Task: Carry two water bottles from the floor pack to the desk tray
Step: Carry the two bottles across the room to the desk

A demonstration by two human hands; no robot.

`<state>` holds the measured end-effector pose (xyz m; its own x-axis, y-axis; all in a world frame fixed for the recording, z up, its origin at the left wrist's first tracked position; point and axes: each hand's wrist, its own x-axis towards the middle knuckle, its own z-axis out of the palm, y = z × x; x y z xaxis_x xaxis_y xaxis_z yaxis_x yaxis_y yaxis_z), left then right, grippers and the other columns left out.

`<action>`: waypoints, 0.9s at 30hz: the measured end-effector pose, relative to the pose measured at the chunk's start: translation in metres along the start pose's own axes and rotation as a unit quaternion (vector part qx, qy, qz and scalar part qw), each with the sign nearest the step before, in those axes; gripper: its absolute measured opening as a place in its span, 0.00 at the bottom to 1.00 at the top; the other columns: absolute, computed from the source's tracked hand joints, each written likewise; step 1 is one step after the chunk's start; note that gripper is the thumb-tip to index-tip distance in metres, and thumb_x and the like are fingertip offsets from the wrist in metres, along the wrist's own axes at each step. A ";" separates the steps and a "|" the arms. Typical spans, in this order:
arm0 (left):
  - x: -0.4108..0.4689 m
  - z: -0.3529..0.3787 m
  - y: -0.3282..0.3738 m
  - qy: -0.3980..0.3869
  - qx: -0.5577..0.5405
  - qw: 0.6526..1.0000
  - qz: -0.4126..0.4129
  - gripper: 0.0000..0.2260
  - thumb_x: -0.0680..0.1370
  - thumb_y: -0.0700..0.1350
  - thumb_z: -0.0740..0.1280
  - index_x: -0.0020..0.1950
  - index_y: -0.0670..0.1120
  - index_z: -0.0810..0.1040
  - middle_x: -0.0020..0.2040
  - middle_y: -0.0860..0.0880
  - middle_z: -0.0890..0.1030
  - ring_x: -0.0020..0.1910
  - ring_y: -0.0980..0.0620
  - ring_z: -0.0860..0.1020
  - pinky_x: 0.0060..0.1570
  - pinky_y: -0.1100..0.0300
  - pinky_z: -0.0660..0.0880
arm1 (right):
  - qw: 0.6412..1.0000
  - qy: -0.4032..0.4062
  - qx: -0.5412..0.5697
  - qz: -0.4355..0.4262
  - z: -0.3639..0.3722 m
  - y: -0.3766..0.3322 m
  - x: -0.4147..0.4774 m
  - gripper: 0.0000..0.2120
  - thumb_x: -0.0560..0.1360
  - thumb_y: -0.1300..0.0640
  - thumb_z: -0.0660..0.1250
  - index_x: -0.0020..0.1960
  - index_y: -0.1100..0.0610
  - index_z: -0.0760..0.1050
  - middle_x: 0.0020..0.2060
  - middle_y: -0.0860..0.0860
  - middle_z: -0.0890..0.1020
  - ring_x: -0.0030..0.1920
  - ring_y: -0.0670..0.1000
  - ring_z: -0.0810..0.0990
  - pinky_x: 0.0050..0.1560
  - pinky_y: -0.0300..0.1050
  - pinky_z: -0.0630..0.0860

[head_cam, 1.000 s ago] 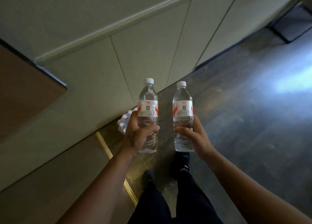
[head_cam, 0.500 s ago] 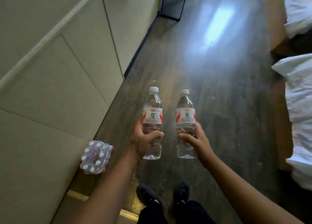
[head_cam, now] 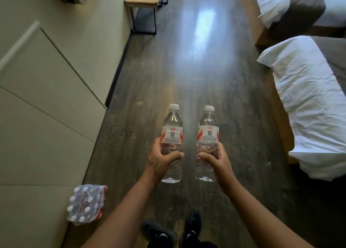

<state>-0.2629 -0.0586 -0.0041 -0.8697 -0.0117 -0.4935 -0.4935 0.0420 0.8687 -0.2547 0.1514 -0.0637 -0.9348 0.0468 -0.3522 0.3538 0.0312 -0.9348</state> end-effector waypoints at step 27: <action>0.098 0.013 0.058 -0.035 0.024 0.999 0.000 0.37 0.60 0.57 0.79 0.68 0.53 0.75 0.62 0.46 0.86 0.61 0.42 0.86 0.62 0.42 0.85 | 0.999 0.015 0.033 0.003 -0.006 -0.051 0.087 0.42 0.63 0.40 0.79 0.74 0.45 0.67 0.65 0.49 0.82 0.60 0.46 0.85 0.52 0.39 0.84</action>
<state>-0.3764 -0.0446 -0.0029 -0.8662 0.0573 -0.4964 -0.4906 0.0908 0.8666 -0.3536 0.1598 -0.0466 -0.9311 0.0759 -0.3567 0.3551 -0.0344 -0.9342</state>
